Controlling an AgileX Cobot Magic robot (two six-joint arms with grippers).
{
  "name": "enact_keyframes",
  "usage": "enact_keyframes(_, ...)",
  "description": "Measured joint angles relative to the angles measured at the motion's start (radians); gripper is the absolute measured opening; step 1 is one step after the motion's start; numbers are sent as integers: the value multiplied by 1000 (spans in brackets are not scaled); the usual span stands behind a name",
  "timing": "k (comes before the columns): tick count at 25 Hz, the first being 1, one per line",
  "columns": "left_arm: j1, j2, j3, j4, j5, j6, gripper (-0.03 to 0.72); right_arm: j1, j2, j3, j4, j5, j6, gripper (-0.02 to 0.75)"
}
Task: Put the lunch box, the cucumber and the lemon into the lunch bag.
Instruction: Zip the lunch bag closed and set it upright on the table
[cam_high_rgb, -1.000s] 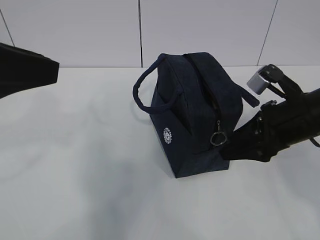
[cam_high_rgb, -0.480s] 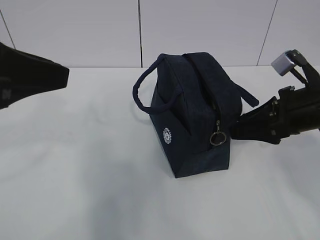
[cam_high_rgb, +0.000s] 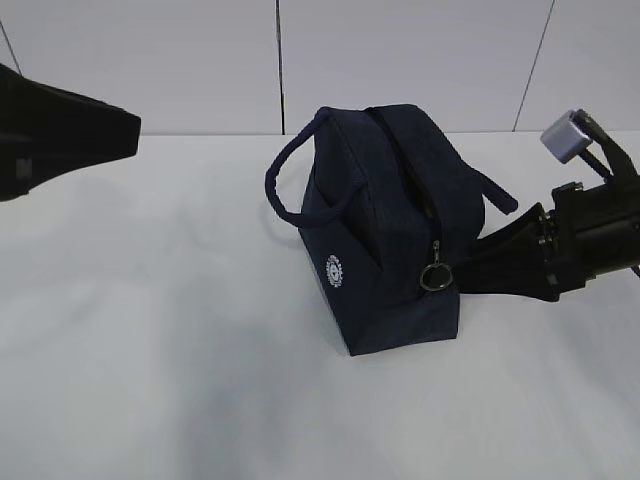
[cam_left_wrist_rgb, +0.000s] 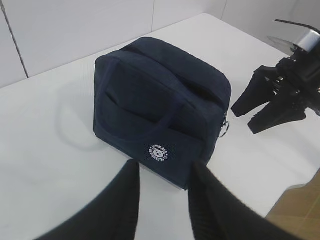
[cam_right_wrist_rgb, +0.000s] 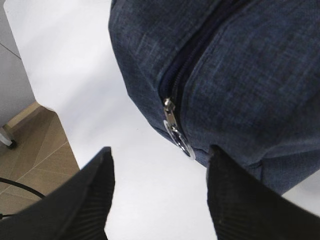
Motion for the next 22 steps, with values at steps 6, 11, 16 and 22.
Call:
enact_keyframes(6,0,0,0,9,-6,0,239,0,49,0,8,5,-20,446)
enact_keyframes(11,0,1,0,10,-10,0,239,0,91,0,47,20,-61,445)
enact_keyframes(16,0,1,0,19,-14,0,239,0,103,0,67,31,-77,445)
enact_keyframes(22,0,1,0,29,-27,0,238,21,110,0,84,51,-90,445)
